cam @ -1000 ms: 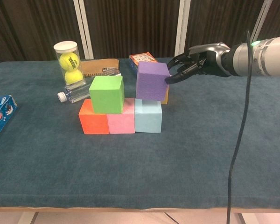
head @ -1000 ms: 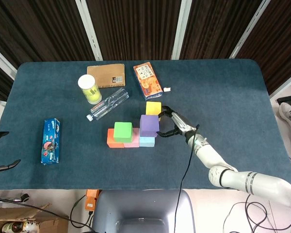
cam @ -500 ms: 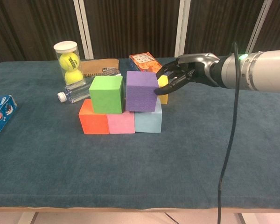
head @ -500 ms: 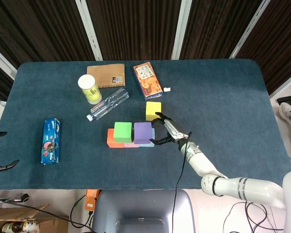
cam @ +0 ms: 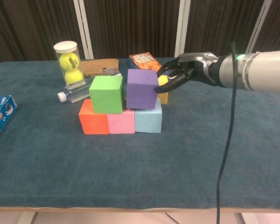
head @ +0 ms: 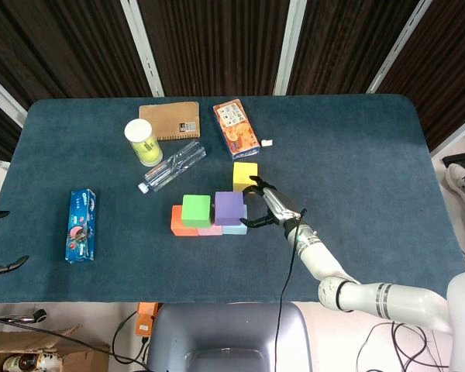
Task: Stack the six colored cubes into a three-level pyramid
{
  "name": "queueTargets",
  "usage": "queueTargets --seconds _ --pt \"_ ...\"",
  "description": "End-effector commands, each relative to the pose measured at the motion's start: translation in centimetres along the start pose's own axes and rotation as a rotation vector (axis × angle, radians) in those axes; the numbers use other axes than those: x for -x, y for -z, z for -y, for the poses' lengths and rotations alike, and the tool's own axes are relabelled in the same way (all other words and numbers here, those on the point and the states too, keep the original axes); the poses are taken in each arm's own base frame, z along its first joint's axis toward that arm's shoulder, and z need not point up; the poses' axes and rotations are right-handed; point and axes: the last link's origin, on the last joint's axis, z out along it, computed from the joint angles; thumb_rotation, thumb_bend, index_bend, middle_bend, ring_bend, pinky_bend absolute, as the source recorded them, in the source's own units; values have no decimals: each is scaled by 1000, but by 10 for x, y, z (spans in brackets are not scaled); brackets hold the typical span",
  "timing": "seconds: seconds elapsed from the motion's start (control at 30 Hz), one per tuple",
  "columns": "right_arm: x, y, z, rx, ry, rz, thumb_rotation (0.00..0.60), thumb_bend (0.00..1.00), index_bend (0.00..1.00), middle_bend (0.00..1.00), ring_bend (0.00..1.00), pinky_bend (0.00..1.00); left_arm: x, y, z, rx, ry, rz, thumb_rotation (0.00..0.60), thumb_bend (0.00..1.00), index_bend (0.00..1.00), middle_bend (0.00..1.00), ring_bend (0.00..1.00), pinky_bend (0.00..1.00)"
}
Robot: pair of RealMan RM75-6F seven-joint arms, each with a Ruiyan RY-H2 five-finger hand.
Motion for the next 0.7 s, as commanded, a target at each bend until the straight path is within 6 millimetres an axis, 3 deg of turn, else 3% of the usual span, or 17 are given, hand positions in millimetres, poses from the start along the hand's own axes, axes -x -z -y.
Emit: queueTargets --seconds 0.03,0.7 --pt "2 -2 2 2 -4 1 564 284 473 16 0 0 0 0 0 1 1 0 463 20 211 183 64 51" --pt "11 -8 7 13 -6 -4 564 283 458 16 0 0 -1 3 5 0 10 0 465 21 212 183 64 51"
